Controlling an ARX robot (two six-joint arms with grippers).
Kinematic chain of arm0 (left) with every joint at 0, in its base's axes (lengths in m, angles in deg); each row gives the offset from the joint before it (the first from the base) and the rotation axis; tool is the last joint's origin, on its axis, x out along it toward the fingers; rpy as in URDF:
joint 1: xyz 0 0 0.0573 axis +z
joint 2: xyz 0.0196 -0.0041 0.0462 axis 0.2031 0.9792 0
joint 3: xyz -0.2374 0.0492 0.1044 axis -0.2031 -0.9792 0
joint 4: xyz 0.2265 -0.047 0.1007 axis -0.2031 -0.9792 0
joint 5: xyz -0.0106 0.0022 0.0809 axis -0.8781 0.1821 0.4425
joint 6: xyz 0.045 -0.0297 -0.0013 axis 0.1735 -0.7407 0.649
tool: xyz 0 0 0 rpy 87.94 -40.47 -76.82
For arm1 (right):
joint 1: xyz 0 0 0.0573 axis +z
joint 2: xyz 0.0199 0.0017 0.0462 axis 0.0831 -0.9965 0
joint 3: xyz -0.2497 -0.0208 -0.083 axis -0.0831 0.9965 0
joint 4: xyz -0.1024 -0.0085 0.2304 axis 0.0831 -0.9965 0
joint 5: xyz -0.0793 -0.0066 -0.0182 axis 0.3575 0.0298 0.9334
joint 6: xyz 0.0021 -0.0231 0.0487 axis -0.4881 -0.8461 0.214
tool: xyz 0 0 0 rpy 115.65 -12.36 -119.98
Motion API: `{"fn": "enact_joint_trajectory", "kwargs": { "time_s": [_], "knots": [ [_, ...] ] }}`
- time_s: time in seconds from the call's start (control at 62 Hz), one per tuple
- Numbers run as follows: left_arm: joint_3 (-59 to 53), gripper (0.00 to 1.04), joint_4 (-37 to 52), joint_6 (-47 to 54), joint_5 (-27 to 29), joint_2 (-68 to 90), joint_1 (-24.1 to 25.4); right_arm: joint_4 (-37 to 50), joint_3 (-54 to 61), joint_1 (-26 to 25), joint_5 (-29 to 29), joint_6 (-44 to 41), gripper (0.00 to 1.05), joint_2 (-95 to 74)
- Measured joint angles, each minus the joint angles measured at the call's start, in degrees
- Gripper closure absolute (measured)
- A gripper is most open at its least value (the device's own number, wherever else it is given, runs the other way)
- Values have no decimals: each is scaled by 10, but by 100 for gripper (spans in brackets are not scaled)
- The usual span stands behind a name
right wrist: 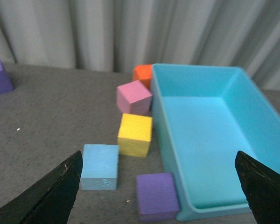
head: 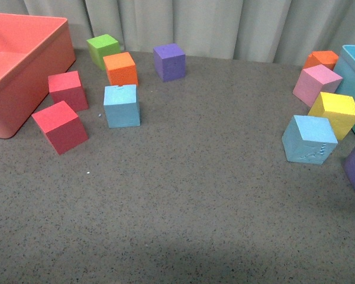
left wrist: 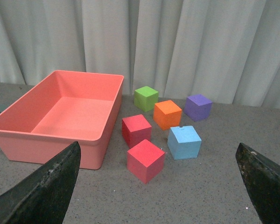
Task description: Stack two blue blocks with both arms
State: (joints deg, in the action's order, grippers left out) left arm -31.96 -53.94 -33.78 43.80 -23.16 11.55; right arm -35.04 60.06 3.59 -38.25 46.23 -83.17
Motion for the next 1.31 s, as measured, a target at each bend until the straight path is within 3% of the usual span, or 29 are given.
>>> {"fn": "enact_joint_trajectory", "kwargs": {
  "time_s": [0.177, 0.435, 1.129, 1.306],
  "knots": [
    [0, 7, 0, 0, 0, 0, 0, -92, -154, 8, -42, 65, 10, -223],
    [0, 7, 0, 0, 0, 0, 0, -203, -303, 2, -69, 115, 10, -388],
    [0, 7, 0, 0, 0, 0, 0, -285, -428, -11, -93, 154, 10, -576],
    [0, 7, 0, 0, 0, 0, 0, -290, -445, -9, -96, 158, 42, -594]
  ]
}}
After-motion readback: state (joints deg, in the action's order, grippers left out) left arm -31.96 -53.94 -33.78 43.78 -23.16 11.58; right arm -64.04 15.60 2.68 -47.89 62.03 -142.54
